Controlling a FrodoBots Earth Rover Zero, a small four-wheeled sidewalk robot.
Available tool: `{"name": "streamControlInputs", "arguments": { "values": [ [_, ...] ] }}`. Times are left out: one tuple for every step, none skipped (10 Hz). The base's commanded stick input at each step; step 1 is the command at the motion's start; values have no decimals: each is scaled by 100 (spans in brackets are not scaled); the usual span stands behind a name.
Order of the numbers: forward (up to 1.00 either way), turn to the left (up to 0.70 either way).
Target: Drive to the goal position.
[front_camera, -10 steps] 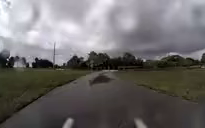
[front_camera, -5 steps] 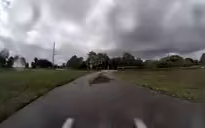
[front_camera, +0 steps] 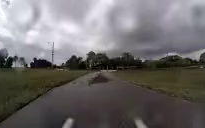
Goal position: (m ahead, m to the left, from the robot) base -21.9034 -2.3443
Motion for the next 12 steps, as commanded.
{"name": "streamControlInputs", "arguments": {
  "values": [
    [0, -100],
    [0, -100],
    [0, -100],
    [0, -100],
    [0, -100],
    [0, -100],
    [0, -100],
    [0, -100],
    [0, -100],
    [0, -100],
    [0, -100],
    [0, -100]
  ]
}}
